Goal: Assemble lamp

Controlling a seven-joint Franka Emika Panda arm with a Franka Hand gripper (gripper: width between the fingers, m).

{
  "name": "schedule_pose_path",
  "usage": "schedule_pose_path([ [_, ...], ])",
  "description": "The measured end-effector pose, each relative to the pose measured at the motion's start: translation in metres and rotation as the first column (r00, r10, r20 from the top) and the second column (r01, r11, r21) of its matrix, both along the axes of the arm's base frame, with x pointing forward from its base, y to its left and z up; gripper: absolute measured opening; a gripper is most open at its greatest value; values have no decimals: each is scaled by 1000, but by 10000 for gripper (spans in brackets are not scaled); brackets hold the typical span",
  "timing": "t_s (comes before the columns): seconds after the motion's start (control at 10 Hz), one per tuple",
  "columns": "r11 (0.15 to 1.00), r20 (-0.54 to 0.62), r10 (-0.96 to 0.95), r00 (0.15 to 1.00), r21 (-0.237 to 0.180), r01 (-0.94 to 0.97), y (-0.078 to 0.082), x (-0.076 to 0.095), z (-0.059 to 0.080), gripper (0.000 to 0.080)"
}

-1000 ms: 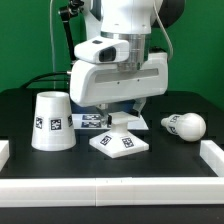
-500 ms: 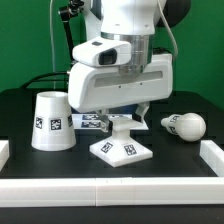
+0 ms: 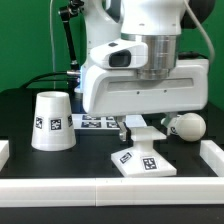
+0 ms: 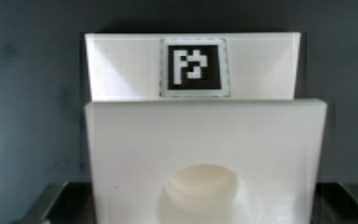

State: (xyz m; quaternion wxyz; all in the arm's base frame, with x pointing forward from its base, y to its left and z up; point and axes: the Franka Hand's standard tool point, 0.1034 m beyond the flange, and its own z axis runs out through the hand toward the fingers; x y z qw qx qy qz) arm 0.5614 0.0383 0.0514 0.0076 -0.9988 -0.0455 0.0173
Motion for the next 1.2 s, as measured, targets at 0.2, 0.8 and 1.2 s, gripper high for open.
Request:
schedule_pose_path([
  [0.2,976,1,-216,976,7,216,19,12,0,535],
  [0.8,999,11,-44,999,2,44,59,26,1,535],
  [1.2,1000,22,-2,1000,6,2,57,28,1,535],
])
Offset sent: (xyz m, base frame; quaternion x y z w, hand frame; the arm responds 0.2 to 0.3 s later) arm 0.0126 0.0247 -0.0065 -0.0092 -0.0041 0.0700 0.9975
